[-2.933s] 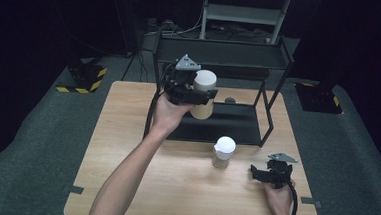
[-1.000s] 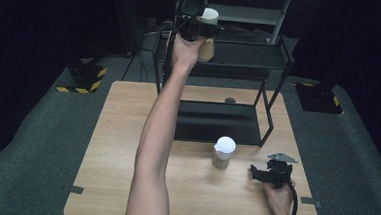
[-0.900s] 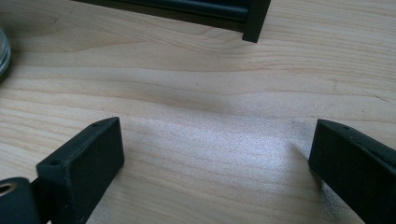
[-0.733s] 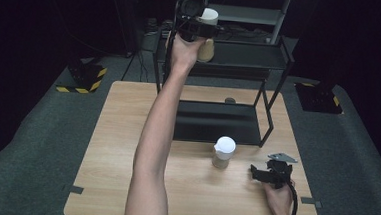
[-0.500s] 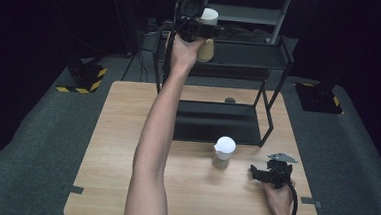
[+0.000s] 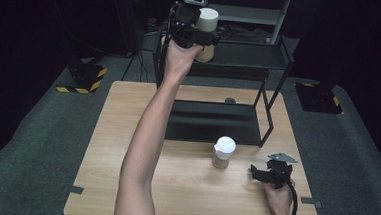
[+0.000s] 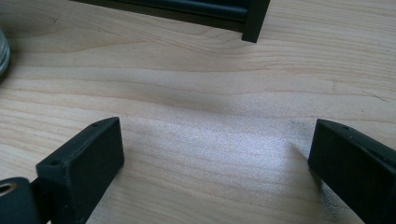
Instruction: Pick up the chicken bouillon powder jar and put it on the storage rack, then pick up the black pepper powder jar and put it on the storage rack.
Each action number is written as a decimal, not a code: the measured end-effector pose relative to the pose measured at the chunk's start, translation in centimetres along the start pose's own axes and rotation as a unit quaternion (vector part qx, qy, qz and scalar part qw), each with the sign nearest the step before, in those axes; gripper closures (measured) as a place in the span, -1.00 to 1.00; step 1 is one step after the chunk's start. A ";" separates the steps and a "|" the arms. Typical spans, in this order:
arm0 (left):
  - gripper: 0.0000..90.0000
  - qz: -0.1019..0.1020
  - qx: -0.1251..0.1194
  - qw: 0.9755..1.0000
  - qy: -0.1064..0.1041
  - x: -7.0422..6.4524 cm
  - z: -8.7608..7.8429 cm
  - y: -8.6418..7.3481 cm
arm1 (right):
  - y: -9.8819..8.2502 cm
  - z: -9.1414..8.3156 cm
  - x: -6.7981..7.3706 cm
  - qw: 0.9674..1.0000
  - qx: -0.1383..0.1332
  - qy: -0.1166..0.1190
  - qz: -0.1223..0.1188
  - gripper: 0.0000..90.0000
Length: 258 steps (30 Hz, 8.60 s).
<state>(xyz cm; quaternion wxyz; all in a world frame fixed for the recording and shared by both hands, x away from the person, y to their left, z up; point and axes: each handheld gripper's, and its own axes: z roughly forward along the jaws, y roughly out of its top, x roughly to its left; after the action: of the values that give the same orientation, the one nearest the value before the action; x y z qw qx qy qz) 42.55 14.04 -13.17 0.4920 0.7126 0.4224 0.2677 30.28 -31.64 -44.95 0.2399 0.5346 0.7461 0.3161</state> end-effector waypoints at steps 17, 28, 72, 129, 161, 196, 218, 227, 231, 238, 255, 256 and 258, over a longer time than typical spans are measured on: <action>-0.86 0.006 -0.004 1.000 -0.022 1.4 -3.1 -3.0 | 0.0 0.0 0.0 1.000 0.000 -0.001 0.001 -0.94; -0.84 0.014 -0.001 0.999 -0.034 1.5 -4.1 -5.1 | 0.0 0.0 0.0 1.000 0.000 0.000 0.001 -0.94; -0.85 -0.002 0.041 0.997 -0.068 1.9 -3.6 -13.2 | 0.0 0.0 0.0 1.000 0.000 0.000 0.000 -0.94; -0.85 -0.014 0.089 0.995 -0.039 1.2 -1.4 -22.7 | 0.0 0.0 0.1 1.000 0.000 -0.001 0.001 -0.94; -0.86 -0.015 0.132 0.991 -0.009 0.0 0.2 -27.4 | 0.0 0.0 0.1 1.000 0.000 -0.001 0.001 -0.94; -0.86 -0.048 0.181 0.982 0.018 -1.9 3.8 -33.0 | 0.0 0.0 0.1 1.000 -0.001 -0.002 0.001 -0.94; -0.87 -0.009 0.183 0.982 0.042 -3.8 4.0 -33.3 | 0.1 -0.1 0.1 1.000 0.001 0.000 -0.002 -0.90; -0.87 -0.009 0.183 0.982 0.042 -3.8 4.0 -33.3 | -0.2 -1.2 0.0 0.996 -0.028 0.079 -0.038 -0.93; -0.87 -0.008 0.183 0.982 0.042 -3.8 4.0 -33.3 | -0.2 -1.4 0.3 0.990 -0.042 0.124 -0.059 -0.93; -0.87 -0.008 0.184 0.982 0.042 -3.8 4.0 -33.3 | 1.0 -0.8 2.0 0.977 -0.064 0.175 -0.104 -0.90; -0.87 -0.008 0.183 0.982 0.042 -3.8 4.0 -33.3 | 3.7 1.3 4.7 0.971 -0.097 0.186 -0.115 -0.75; -0.87 -0.008 0.183 0.982 0.042 -3.8 4.0 -33.3 | 3.7 1.4 4.8 0.971 -0.101 0.185 -0.113 -0.71; -0.87 -0.008 0.183 0.982 0.042 -3.8 4.0 -33.3 | 3.6 1.5 4.9 0.971 -0.107 0.184 -0.112 -0.62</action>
<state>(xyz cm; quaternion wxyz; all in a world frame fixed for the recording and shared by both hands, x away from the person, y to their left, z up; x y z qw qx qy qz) 32.54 14.14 -45.43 0.3370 0.7752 0.4907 0.2114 32.14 -25.89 -43.51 0.1880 0.3515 0.7944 0.4583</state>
